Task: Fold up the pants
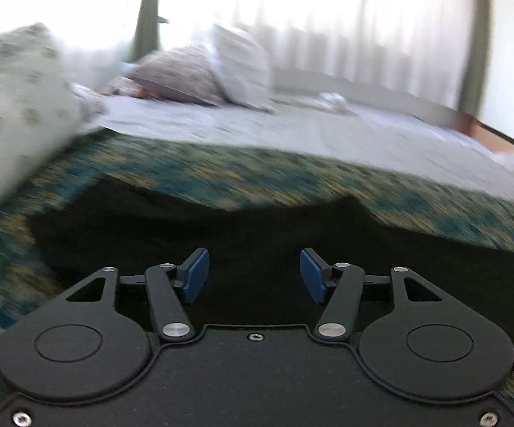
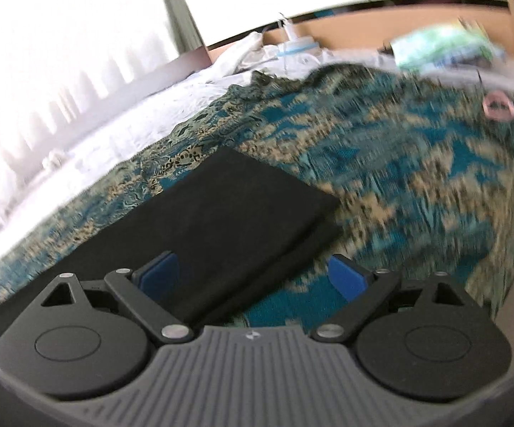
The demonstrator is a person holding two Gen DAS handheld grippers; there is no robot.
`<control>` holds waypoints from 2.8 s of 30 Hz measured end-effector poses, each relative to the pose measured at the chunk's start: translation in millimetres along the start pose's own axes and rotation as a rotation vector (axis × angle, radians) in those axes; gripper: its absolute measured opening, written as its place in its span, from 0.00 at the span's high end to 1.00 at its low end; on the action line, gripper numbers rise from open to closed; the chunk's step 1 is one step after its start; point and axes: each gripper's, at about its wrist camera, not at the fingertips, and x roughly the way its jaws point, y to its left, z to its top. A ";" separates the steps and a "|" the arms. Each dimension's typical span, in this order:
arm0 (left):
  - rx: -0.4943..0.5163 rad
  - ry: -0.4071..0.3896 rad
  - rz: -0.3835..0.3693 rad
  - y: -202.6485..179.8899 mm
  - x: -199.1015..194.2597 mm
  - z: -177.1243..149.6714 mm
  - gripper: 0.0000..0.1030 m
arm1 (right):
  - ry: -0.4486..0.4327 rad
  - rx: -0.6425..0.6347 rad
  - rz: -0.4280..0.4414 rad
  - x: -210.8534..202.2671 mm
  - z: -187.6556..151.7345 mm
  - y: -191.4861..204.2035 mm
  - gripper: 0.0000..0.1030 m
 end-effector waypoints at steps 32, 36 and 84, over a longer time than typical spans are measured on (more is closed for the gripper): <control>0.144 0.103 -0.045 -43.3 38.2 -62.4 0.19 | 0.070 0.130 0.174 47.5 0.9 28.1 0.07; 0.145 0.098 -0.048 -42.5 38.1 -63.6 0.19 | 0.031 0.213 0.131 51.8 8.8 22.6 0.27; -0.052 -0.003 -0.217 -5.6 5.1 -56.9 0.20 | 0.091 -0.980 0.589 -84.8 -164.4 302.7 0.18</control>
